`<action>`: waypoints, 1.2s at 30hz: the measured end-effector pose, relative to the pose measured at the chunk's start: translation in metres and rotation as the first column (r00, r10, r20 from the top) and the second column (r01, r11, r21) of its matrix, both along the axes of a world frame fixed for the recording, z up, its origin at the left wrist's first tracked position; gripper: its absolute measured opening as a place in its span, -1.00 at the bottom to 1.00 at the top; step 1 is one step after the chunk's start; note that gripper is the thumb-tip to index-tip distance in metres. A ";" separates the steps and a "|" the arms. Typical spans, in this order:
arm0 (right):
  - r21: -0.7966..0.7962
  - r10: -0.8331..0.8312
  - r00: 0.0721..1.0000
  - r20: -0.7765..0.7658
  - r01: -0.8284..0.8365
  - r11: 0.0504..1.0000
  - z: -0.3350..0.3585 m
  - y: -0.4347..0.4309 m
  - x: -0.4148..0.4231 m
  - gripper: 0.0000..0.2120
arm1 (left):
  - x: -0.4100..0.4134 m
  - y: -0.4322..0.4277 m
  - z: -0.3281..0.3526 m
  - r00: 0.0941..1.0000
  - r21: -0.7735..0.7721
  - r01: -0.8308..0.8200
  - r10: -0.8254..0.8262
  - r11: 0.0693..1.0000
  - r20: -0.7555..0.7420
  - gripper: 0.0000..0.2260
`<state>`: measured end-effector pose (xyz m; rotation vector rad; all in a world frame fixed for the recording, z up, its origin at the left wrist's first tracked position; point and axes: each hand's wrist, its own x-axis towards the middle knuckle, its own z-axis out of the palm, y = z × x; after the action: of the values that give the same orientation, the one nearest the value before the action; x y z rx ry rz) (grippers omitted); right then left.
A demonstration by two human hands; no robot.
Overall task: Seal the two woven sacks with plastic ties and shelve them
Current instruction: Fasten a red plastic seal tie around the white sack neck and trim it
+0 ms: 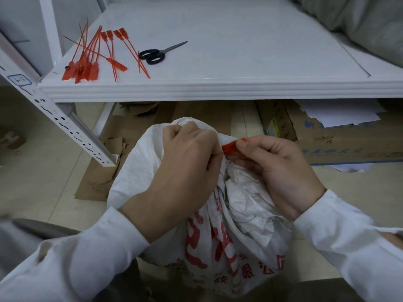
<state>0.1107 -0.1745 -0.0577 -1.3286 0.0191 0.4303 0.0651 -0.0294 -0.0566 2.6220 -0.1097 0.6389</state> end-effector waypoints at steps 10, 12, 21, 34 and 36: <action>0.133 0.017 0.997 -0.079 -0.006 0.991 0.004 -0.005 -0.001 -0.86 | -0.009 0.004 0.003 0.997 -0.091 0.073 -0.072 0.993 0.015 -0.87; 0.136 0.023 0.997 -0.076 -0.012 0.991 0.005 -0.007 -0.002 -0.85 | -0.010 0.004 0.003 0.998 -0.073 0.064 -0.062 0.995 0.031 -0.85; 0.130 0.014 1.000 -0.005 -0.014 0.991 0.014 -0.022 -0.016 -0.78 | -0.015 -0.002 0.001 0.946 0.183 0.076 -0.129 0.980 0.297 -0.81; 0.077 -0.011 0.994 0.111 0.003 0.997 0.008 -0.021 -0.021 -0.86 | -0.013 -0.007 -0.004 0.931 0.380 0.062 -0.191 0.923 0.311 -0.82; 0.060 -0.015 0.993 0.113 0.008 0.998 0.009 -0.021 -0.020 -0.87 | -0.012 -0.008 -0.005 0.929 0.376 0.069 -0.198 0.924 0.314 -0.82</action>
<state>0.0906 -0.1953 -0.0486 -1.2922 -0.0805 0.3427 0.0528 -0.0375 -0.0614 2.7776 -0.5621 1.1194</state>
